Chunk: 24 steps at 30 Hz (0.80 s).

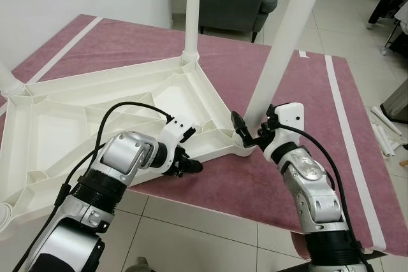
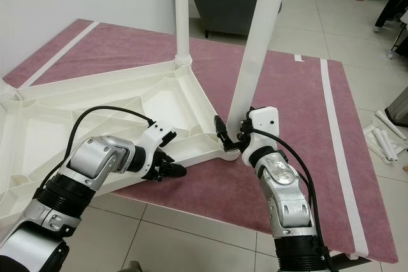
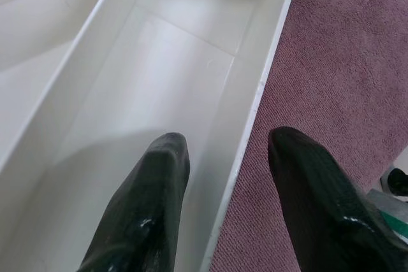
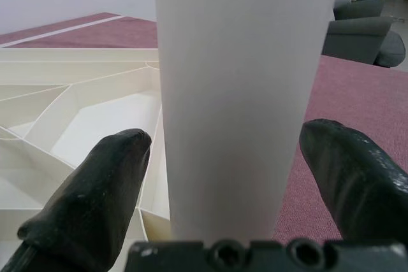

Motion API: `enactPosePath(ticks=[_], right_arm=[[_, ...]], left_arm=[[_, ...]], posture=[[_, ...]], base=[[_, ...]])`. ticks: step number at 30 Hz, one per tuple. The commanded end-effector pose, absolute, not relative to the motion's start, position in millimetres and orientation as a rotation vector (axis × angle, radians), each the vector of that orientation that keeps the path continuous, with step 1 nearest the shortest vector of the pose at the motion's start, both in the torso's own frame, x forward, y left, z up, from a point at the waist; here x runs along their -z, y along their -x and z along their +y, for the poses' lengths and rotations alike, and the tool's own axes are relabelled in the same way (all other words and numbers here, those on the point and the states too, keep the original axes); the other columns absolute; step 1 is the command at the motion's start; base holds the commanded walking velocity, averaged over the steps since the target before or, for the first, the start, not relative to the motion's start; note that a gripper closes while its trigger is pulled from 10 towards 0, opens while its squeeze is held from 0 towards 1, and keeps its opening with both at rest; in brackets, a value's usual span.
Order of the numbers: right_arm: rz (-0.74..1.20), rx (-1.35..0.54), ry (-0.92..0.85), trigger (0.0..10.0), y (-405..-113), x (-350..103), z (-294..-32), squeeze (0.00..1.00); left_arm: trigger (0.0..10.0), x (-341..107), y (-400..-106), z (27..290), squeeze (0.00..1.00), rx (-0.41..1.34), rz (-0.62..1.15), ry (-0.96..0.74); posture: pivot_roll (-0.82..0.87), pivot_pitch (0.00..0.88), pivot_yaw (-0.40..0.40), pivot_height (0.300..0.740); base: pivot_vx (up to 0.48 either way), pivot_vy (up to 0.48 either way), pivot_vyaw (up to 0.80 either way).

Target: Building children table

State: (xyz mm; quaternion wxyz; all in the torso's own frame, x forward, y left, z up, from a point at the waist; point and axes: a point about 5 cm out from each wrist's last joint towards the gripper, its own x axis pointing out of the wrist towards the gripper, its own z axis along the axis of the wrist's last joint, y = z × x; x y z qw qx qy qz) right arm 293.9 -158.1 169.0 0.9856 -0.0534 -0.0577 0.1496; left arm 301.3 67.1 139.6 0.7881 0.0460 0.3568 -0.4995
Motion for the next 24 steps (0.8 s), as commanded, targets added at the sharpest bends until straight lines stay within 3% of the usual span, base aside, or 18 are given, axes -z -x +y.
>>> enactPosePath(ticks=[1,24], right_arm=[[-0.109,-0.304,0.108,10.0,-294.2,-168.2,-157.4,0.0],[-0.109,-0.304,0.108,10.0,-294.2,-168.2,-157.4,0.0]], left_arm=[[10.0,-208.2,-304.5,42.4,0.0,1.285,-0.294,-0.424],[10.0,-208.2,-304.5,42.4,0.0,1.285,-0.294,-0.424]], posture=[[0.1,0.004,-0.005,0.74],[0.1,0.004,-0.005,0.74]], base=[[0.0,0.0,0.0],[0.0,0.0,0.0]])
